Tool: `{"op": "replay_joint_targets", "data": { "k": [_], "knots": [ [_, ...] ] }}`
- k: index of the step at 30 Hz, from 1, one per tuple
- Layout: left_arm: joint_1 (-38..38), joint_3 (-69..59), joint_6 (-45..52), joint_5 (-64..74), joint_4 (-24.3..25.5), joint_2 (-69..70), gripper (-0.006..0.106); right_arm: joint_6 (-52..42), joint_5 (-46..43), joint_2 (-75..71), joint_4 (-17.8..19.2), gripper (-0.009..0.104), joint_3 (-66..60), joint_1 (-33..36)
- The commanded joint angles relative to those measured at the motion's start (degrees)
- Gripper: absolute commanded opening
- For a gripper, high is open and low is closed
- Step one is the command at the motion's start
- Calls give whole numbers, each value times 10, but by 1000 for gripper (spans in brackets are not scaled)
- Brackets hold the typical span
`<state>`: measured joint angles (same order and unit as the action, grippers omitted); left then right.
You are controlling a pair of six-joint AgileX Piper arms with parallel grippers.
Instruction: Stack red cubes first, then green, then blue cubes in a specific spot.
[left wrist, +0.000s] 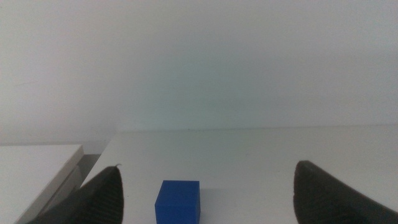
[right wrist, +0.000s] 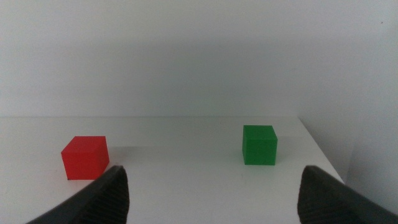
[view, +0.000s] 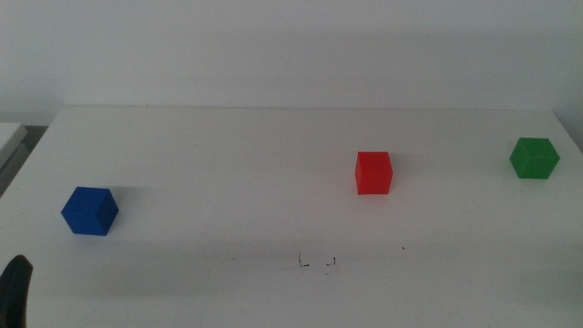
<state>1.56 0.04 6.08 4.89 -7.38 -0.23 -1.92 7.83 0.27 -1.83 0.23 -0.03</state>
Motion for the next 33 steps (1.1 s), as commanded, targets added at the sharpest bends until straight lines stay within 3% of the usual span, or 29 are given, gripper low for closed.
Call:
{"op": "replay_joint_targets", "data": {
  "k": [1, 10, 13, 17, 25, 28, 33],
  "knots": [
    [-1, 0, 0, -8, 0, 2, 94, 6, -6, -3, -1, 80, -2, -4],
    [-1, 0, 0, -8, 0, 2, 94, 27, -12, -3, -16, 80, -1, -4],
    [-1, 0, 0, -8, 0, 2, 94, 27, 17, 23, -25, 80, 61, -4],
    [-1, 0, 0, -8, 0, 2, 94, 23, 131, 150, -29, 80, 202, -4],
    [-1, 0, 0, -8, 0, 2, 94, 19, 486, 419, -58, 80, 500, -4],
    [-1, 0, 0, -8, 0, 2, 94, 19, 507, 471, -60, 80, 545, -4],
    [-1, 0, 0, -8, 0, 2, 94, 25, 502, 522, -97, 80, 552, -4]
  ]
}}
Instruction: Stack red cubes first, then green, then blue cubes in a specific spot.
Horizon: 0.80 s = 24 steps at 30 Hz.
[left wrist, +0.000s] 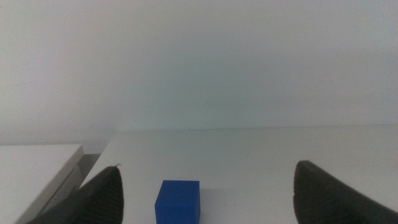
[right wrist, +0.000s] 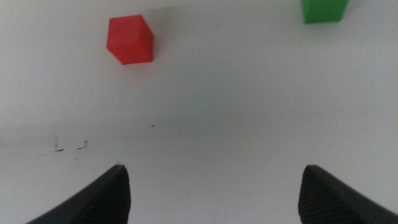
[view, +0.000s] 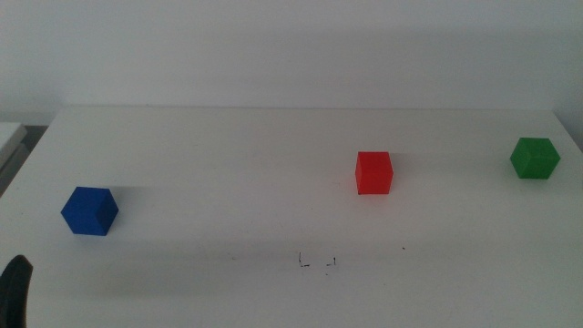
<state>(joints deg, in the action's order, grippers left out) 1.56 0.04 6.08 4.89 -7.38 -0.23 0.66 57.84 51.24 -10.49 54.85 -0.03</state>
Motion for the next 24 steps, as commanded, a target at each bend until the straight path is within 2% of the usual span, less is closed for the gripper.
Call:
{"op": "replay_joint_targets", "data": {
  "k": [1, 5, 11, 14, 19, 21, 24],
  "knots": [
    [-1, 0, 0, -8, 0, 2, 94, 0, -4, 20, -23, 80, 6, -4],
    [-1, 0, 0, -8, 0, 2, 94, -27, -17, 50, -52, 80, 6, -4],
    [-1, 0, 0, -8, 0, 2, 94, -47, -20, 145, -46, 80, 60, 11],
    [-1, 0, 0, -8, 0, 2, 94, -11, -21, 208, -3, 80, 116, 58],
    [-1, 0, 0, -8, 0, 2, 94, 76, -18, 332, 126, 80, 218, 174],
    [-1, 0, 0, -8, 0, 2, 94, 91, -4, 385, 144, 80, 261, 201],
    [-1, 0, 0, -8, 0, 2, 94, 108, 16, 458, 141, 80, 335, 223]
  ]
}}
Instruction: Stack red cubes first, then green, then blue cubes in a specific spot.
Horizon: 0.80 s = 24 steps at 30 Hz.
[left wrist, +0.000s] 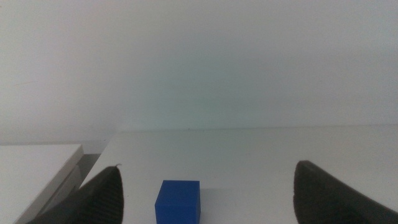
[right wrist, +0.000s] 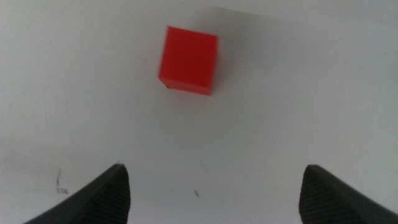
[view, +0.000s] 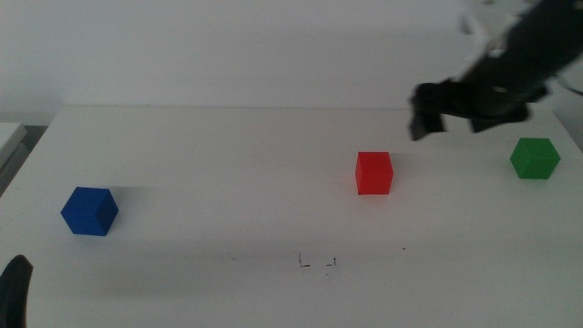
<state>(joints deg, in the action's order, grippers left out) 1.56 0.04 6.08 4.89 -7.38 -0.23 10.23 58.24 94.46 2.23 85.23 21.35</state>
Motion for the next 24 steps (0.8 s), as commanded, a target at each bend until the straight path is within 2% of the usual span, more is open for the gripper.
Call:
{"op": "replay_joint_targets", "data": {
  "k": [1, 10, 24],
  "knots": [
    [-1, 0, 0, -8, 0, 2, 94, 18, 21, 50, 13, 80, 55, 12],
    [-1, 0, 0, -8, 0, 2, 94, 64, 68, 207, 4, 80, 222, 15],
    [-1, 0, 0, -8, 0, 2, 94, 109, 14, 298, 6, 80, 240, 17]
  ]
}}
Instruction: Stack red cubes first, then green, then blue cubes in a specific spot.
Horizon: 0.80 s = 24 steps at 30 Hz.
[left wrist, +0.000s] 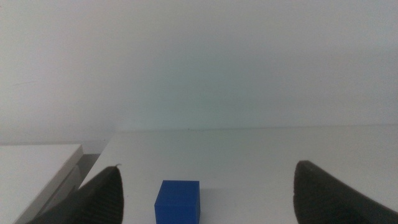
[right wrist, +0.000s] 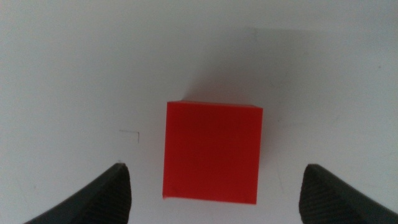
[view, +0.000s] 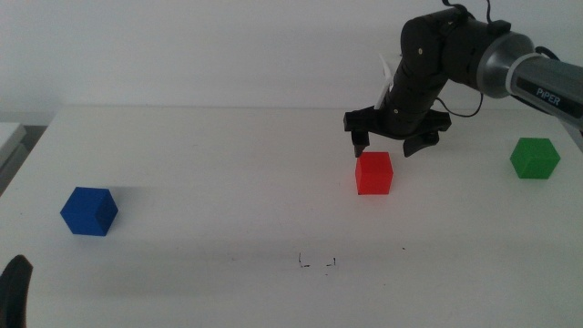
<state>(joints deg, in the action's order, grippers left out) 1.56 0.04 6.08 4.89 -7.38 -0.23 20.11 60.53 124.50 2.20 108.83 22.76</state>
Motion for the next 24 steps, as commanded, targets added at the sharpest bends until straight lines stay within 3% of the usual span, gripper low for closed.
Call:
{"op": "replay_joint_targets", "data": {
  "k": [1, 15, 21, 24],
  "knots": [
    [-1, 0, 0, -8, 0, 2, 94, 11, -11, 0, 8, 80, 5, 3],
    [-1, 0, 0, -8, 0, 2, 94, 35, -49, 46, 21, 79, 5, 8],
    [-1, 0, 0, -8, 0, 2, 94, 35, -53, 61, 22, 60, 5, 8],
    [-1, 0, 0, -8, 0, 2, 94, 41, -53, 65, 21, 42, 5, 8]
  ]
}}
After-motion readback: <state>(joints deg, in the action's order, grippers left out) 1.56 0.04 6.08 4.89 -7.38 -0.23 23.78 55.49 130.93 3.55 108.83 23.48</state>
